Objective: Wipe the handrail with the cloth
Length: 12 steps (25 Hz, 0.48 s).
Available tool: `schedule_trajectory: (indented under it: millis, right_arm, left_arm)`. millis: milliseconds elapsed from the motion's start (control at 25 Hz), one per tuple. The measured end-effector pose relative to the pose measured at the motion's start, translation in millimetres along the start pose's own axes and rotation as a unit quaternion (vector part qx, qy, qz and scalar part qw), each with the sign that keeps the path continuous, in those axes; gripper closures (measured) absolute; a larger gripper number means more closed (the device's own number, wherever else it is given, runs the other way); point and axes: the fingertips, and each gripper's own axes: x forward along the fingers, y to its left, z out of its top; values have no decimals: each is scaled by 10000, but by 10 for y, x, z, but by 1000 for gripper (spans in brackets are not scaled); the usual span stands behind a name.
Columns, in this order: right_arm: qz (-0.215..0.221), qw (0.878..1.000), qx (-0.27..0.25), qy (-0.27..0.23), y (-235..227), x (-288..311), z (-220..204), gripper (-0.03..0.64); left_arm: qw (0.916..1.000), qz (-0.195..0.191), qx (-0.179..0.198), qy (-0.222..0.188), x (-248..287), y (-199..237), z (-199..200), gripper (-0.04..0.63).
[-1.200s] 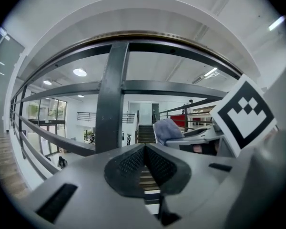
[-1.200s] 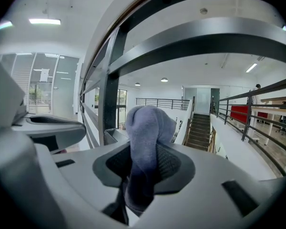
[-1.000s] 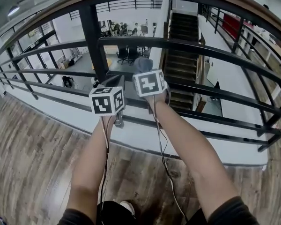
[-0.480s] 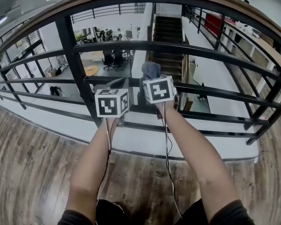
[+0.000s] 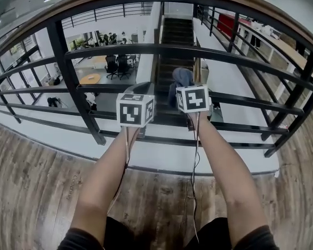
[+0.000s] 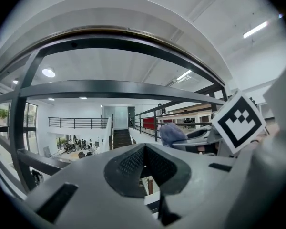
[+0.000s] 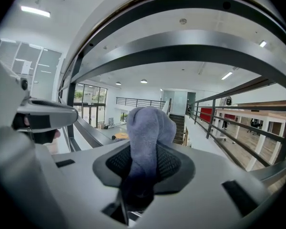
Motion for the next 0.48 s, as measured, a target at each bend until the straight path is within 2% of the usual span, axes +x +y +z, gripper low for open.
schedule_trajectory:
  millis: [480]
  right_arm:
    - [-445, 9989, 85, 84, -1196, -444, -358, 502]
  left_arm:
    - [9980, -635, -44, 32, 486, -1093, 103, 597]
